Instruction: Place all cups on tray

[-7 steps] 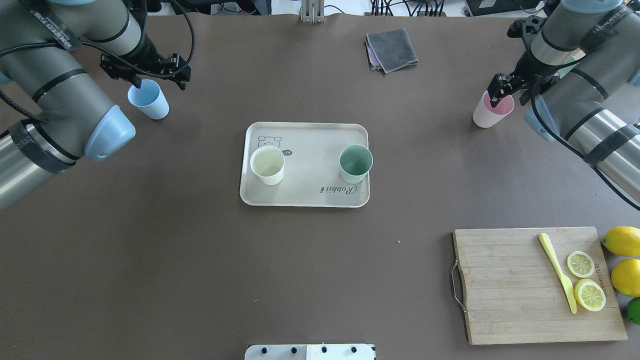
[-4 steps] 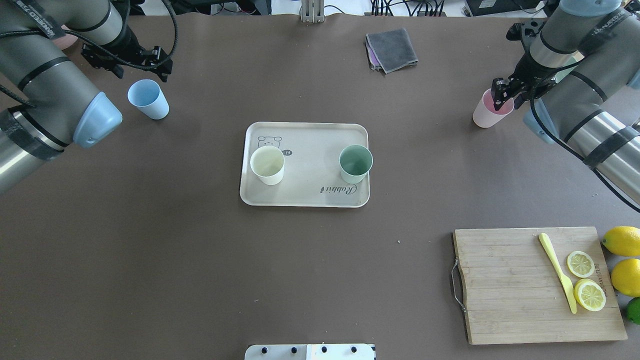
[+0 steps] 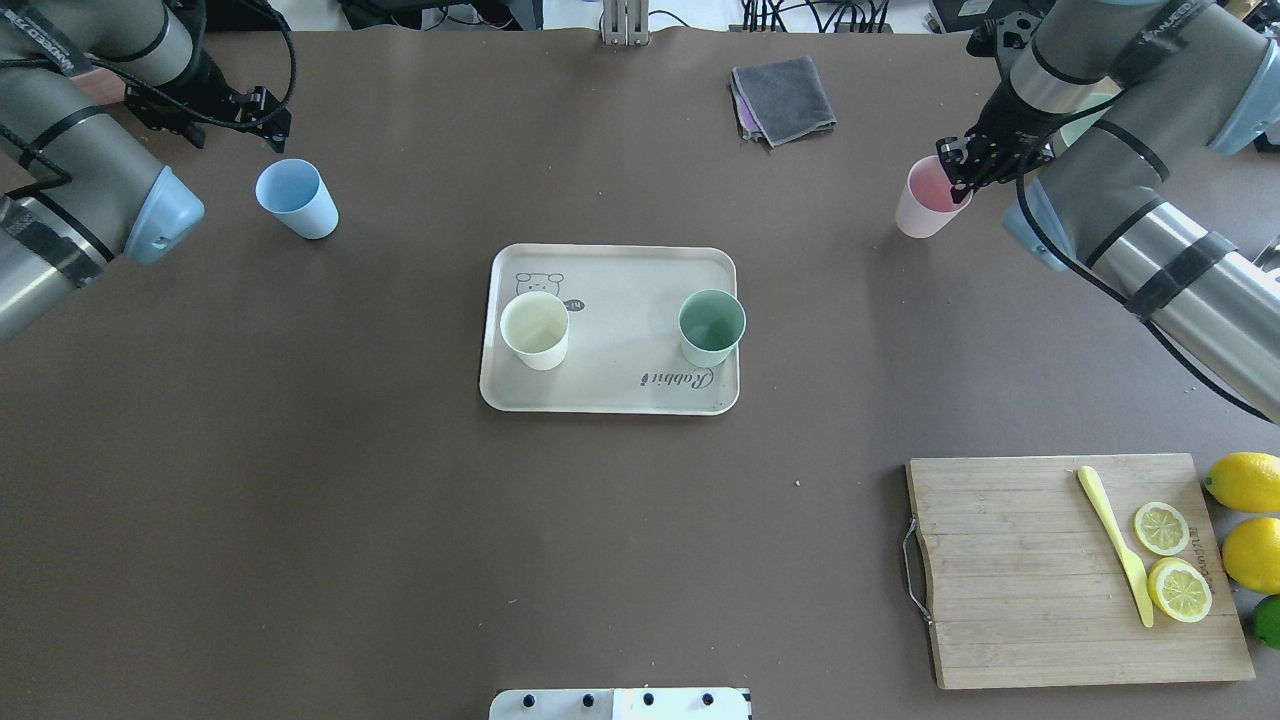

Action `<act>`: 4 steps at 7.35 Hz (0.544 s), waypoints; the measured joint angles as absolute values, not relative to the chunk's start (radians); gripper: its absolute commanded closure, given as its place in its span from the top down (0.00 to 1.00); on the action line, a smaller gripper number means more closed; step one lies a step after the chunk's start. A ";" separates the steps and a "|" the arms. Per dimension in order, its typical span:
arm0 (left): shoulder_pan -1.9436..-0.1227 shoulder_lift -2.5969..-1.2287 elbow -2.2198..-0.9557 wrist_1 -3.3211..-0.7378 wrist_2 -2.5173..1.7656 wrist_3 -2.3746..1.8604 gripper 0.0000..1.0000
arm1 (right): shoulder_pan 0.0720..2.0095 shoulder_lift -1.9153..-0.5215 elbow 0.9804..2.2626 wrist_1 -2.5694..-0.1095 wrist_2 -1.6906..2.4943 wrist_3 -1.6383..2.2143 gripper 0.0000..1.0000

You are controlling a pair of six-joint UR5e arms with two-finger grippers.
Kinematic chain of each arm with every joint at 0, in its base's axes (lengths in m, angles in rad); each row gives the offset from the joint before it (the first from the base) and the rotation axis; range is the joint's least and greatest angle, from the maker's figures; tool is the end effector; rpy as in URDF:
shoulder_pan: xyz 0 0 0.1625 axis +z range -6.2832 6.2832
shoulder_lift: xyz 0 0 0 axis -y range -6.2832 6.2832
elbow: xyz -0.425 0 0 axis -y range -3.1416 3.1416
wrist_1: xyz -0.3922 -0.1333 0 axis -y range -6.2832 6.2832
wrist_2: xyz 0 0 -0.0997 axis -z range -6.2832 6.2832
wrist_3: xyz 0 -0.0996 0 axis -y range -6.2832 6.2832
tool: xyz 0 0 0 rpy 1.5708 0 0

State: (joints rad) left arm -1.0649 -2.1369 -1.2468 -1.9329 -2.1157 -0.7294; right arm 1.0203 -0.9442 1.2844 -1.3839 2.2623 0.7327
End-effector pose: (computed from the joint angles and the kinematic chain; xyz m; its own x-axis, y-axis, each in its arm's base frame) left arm 0.2867 -0.6861 0.4406 0.7171 0.0213 -0.6966 0.1061 0.9846 0.1393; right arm -0.3296 -0.6703 0.3921 0.6657 -0.0101 0.7462 0.0092 0.9999 0.0053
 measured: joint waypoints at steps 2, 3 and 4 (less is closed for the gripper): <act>-1.041 -2.105 -1.237 -2.001 -2.129 -0.748 0.12 | 0.976 -0.887 1.289 -1.380 2.265 0.858 0.00; -1.031 -2.094 -1.237 -2.017 -2.130 -0.753 0.00 | 0.957 -0.868 1.289 -1.378 2.265 0.900 0.00; -1.024 -2.091 -1.239 -2.024 -2.130 -0.755 0.00 | 0.937 -0.854 1.293 -1.378 2.264 0.930 0.00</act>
